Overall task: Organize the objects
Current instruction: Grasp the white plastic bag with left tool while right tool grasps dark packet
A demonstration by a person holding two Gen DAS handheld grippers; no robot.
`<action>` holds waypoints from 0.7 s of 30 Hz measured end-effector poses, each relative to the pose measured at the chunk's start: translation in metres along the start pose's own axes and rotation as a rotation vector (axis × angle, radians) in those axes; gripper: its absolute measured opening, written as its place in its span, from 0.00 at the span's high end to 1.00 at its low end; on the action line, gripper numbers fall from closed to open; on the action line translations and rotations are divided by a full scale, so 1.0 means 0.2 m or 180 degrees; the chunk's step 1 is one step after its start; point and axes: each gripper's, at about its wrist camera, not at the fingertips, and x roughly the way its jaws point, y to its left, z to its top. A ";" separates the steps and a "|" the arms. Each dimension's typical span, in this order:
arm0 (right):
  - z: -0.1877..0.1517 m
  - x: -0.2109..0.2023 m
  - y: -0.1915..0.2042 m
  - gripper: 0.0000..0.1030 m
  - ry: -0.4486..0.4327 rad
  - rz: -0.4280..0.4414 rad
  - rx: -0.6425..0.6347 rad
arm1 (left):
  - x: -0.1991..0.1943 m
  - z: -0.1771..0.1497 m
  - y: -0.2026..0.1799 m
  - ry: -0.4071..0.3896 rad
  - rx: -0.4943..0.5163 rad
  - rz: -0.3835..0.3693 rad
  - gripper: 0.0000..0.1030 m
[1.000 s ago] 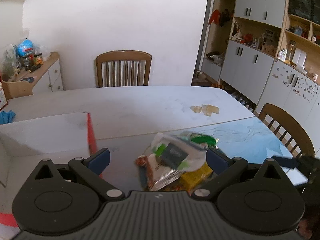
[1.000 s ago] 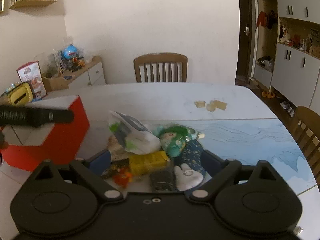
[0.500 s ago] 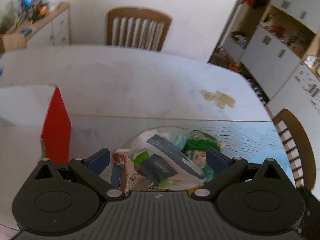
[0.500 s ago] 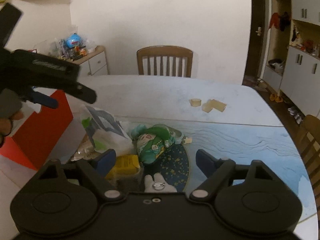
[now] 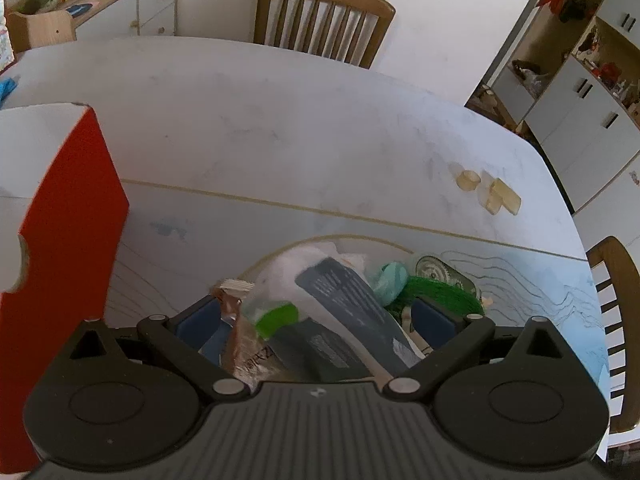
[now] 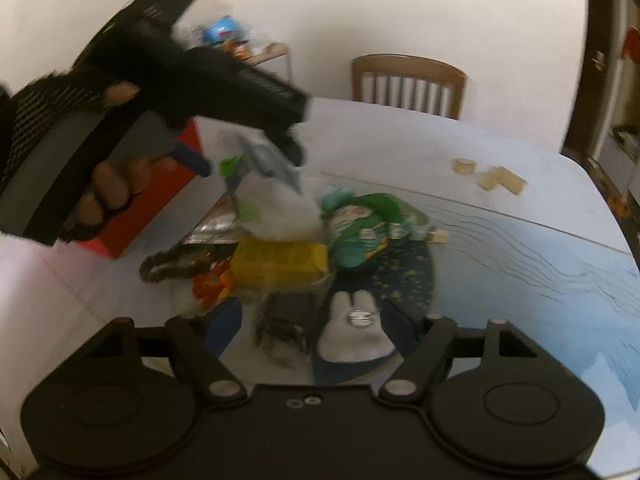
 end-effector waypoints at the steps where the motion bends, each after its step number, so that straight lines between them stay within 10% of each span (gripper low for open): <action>1: 0.00 0.01 0.01 0.31 0.0008 0.0033 -0.0008 | 0.01 -0.01 -0.01 0.0003 0.0021 0.0016 0.01; 21: -0.01 0.20 0.11 0.65 0.0281 0.0022 -0.0223 | -0.02 -0.06 -0.01 -0.0108 0.0087 -0.0059 0.52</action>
